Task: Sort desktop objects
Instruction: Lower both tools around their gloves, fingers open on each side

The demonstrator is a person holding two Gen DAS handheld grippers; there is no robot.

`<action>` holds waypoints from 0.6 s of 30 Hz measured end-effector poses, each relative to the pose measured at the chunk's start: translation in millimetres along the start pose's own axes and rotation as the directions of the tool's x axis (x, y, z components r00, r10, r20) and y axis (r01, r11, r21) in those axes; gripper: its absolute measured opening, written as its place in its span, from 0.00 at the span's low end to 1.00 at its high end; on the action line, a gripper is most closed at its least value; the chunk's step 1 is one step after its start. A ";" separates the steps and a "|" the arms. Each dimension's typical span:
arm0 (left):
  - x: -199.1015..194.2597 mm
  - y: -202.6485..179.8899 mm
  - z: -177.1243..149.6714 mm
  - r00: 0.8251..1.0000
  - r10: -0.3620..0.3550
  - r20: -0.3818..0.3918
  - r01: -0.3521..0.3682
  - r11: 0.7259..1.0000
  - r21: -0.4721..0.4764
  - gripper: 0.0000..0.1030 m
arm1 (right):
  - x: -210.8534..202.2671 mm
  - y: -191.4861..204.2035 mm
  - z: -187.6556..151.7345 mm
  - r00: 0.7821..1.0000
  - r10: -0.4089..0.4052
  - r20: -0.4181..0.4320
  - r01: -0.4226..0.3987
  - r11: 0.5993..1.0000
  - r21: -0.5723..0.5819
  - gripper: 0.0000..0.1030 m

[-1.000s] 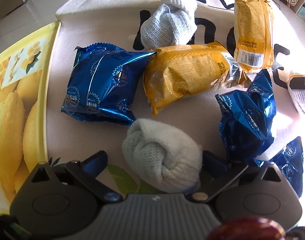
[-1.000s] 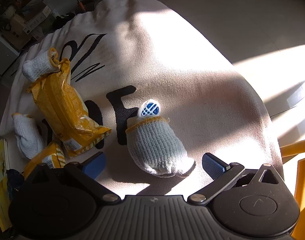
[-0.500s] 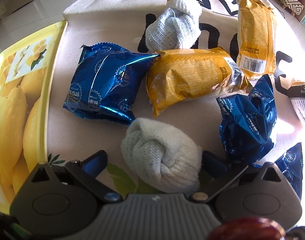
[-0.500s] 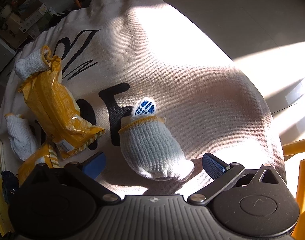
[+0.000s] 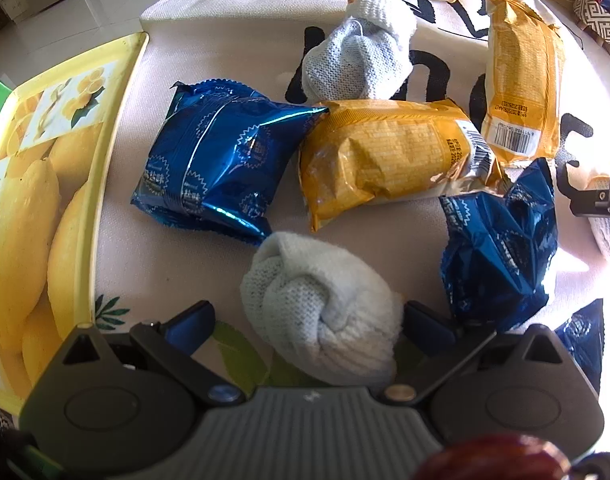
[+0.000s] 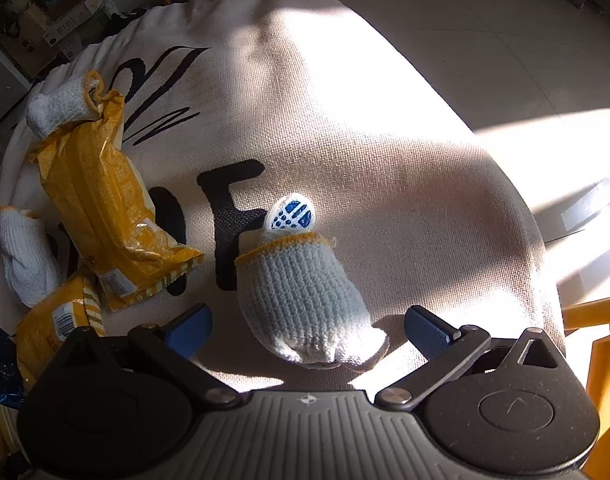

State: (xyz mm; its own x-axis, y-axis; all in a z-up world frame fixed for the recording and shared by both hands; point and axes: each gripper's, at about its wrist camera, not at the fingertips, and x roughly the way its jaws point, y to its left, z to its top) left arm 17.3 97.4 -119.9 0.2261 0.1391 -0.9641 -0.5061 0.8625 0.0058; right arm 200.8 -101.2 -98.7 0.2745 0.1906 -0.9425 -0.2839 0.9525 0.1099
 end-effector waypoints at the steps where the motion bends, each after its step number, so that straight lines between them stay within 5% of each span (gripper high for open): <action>1: 1.8 6.1 1.6 1.000 0.000 -0.001 0.000 1.000 0.000 1.00 | 0.5 1.4 0.5 1.000 -0.005 0.002 0.005 1.000 -0.008 1.00; 11: 13.1 9.3 16.1 0.999 -0.012 -0.039 0.013 1.000 0.024 0.99 | 1.6 4.6 0.0 0.999 -0.042 0.023 0.043 0.998 -0.038 0.99; 18: 11.2 13.5 21.3 0.998 -0.051 -0.028 0.052 0.998 0.020 0.92 | -5.0 5.6 2.6 0.996 -0.054 0.077 0.059 0.996 -0.067 0.70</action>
State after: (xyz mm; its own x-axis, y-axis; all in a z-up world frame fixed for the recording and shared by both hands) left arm 30.8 120.9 -124.9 0.2282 0.0812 -0.9702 -0.4769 0.8781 -0.0387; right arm 200.2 -96.2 -92.6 0.3594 0.1570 -0.9199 -0.3282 0.9440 0.0329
